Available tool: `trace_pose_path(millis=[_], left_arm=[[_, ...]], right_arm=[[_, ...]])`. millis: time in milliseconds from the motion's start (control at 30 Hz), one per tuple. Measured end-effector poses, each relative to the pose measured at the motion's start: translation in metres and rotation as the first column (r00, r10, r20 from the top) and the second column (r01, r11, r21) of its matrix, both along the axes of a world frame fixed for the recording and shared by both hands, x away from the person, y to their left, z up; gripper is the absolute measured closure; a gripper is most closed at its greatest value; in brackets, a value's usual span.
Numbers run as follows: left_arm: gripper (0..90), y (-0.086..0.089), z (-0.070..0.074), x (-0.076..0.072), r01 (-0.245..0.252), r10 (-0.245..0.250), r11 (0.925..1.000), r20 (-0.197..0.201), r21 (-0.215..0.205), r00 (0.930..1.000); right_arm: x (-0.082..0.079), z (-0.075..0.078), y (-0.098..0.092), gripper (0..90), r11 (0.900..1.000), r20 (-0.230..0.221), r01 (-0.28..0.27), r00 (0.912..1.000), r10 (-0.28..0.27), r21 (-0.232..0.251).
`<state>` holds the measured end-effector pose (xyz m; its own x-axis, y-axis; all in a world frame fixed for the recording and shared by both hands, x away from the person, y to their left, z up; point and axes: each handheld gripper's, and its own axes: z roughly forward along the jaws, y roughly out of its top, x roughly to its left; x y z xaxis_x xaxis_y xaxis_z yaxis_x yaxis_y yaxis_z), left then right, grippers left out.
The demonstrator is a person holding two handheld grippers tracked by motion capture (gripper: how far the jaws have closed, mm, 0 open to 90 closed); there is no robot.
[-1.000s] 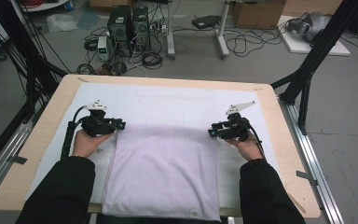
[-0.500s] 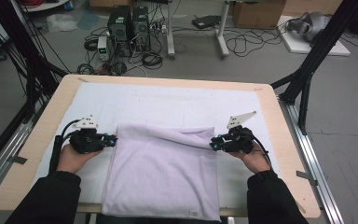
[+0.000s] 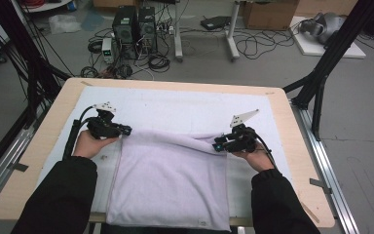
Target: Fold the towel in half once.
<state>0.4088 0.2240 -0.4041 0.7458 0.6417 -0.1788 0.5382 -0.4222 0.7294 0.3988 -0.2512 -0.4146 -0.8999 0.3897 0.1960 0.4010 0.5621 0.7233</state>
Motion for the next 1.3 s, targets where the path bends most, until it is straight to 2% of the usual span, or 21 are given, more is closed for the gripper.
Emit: trace_pose_path(millis=[67, 200, 300, 333, 367, 400, 467, 500, 533, 633, 700, 767, 800, 833, 900, 933, 1033, 1133, 1200, 1233, 1300], left_arm=[[89.7, 0.003, 0.003, -0.007, 0.008, -0.008, 0.9996, 0.019, -0.028, 0.9998], [89.6, 0.007, 0.006, -0.023, 0.040, -0.039, 0.9989, 0.054, -0.023, 0.9978], [89.5, 0.010, 0.005, -0.030, 0.086, -0.085, 0.9956, 0.031, -0.036, 0.9959], [89.5, 0.011, 0.004, -0.031, 0.122, -0.122, 0.9912, 0.000, -0.052, 0.9926], [89.5, 0.011, 0.003, -0.033, 0.151, -0.152, 0.9877, -0.016, -0.041, 0.9883], [89.1, 0.011, 0.003, -0.037, 0.157, -0.158, 0.9872, -0.013, -0.027, 0.9874], [78.6, 0.013, 0.003, -0.039, 0.141, -0.141, 0.9894, -0.005, -0.034, 0.9900], [73.0, 0.014, 0.005, -0.039, 0.123, -0.122, 0.9919, 0.010, -0.033, 0.9924], [70.1, 0.015, 0.007, -0.039, 0.105, -0.104, 0.9933, 0.025, -0.049, 0.9943], [67.7, 0.014, 0.011, -0.033, 0.061, -0.057, 0.9961, 0.066, -0.064, 0.9962], [67.1, 0.010, 0.014, -0.027, 0.047, -0.039, 0.9949, 0.087, -0.089, 0.9955], [67.1, 0.004, 0.015, -0.021, 0.011, 0.000, 0.9940, 0.103, -0.109, 0.9947], [67.2, 0.000, 0.013, -0.018, 0.001, 0.010, 0.9937, 0.094, -0.112, 0.9955], [69.4, -0.003, 0.012, -0.015, 0.000, 0.007, 0.9955, 0.078, -0.095, 0.9969], [76.9, -0.009, 0.004, -0.012, 0.027, -0.026, 0.9993, 0.035, -0.026, 0.9990], [77.1, -0.010, 0.000, -0.012, 0.047, -0.047, 0.9989, 0.007, 0.000, 0.9989], [77.6, -0.006, -0.011, -0.020, 0.070, -0.069, 0.9965, -0.029, 0.046, 0.9972], [76.5, 0.002, -0.022, -0.028, 0.070, -0.065, 0.9944, -0.058, 0.079, 0.9962], [74.7, 0.009, -0.024, -0.031, 0.067, -0.065, 0.9971, -0.048, 0.037, 0.9967], [74.3, 0.010, -0.022, -0.031, 0.065, -0.063, 0.9973, -0.042, 0.034, 0.9971], [74.3, 0.012, -0.018, -0.030, 0.044, -0.044, 0.9990, 0.001, 0.000, 0.9990]], right_arm=[[-0.003, 0.003, -0.001, 84.0, 1.000, 0.002, -0.015, 0.9999, 0.015, -0.006], [-0.013, 0.011, -0.002, 84.4, 1.000, 0.032, -0.022, 0.9993, 0.022, -0.010], [-0.019, 0.009, -0.003, 82.9, 0.998, 0.008, -0.047, 0.9988, 0.048, -0.044], [-0.020, 0.008, -0.004, 82.6, 0.998, -0.005, -0.052, 0.9986, 0.052, -0.040], [-0.022, 0.007, -0.006, 81.6, 0.997, -0.022, -0.067, 0.9976, 0.066, -0.028], [-0.025, 0.007, -0.008, 79.7, 0.997, -0.020, -0.069, 0.9974, 0.068, -0.028], [-0.027, 0.008, -0.014, 75.1, 0.999, -0.013, -0.047, 0.9988, 0.046, -0.012], [-0.027, 0.009, -0.017, 74.5, 1.000, -0.004, -0.027, 0.9996, 0.027, -0.002], [-0.027, 0.011, -0.019, 73.9, 1.000, 0.006, -0.010, 0.9999, 0.010, 0.008], [-0.023, 0.015, -0.020, 73.7, 0.998, 0.054, 0.043, 0.9975, -0.046, 0.052], [-0.017, 0.015, -0.016, 74.1, 0.997, 0.064, 0.063, 0.9958, -0.066, 0.047], [-0.011, 0.013, -0.011, 74.7, 0.996, 0.067, 0.080, 0.9943, -0.082, 0.041], [-0.008, 0.011, -0.008, 74.8, 0.996, 0.071, 0.084, 0.9937, -0.087, 0.036], [-0.005, 0.008, -0.005, 75.0, 0.996, 0.073, 0.089, 0.9931, -0.091, 0.027], [-0.002, 0.003, -0.001, 75.0, 0.996, 0.060, 0.087, 0.9944, -0.087, 0.001], [-0.001, 0.000, 0.000, 75.0, 0.997, 0.051, 0.081, 0.9955, -0.080, -0.014], [-0.002, -0.007, -0.003, 74.8, 0.995, 0.030, 0.073, 0.9970, -0.071, -0.062], [-0.006, -0.011, -0.015, 74.6, 0.993, 0.022, 0.093, 0.9955, -0.092, -0.076], [-0.008, -0.015, -0.023, 74.2, 0.991, 0.009, 0.102, 0.9948, -0.101, -0.092], [-0.009, -0.014, -0.025, 74.2, 0.991, 0.005, 0.107, 0.9942, -0.107, -0.085], [-0.011, -0.008, -0.029, 74.8, 0.991, 0.045, 0.122, 0.9918, -0.120, -0.050]])
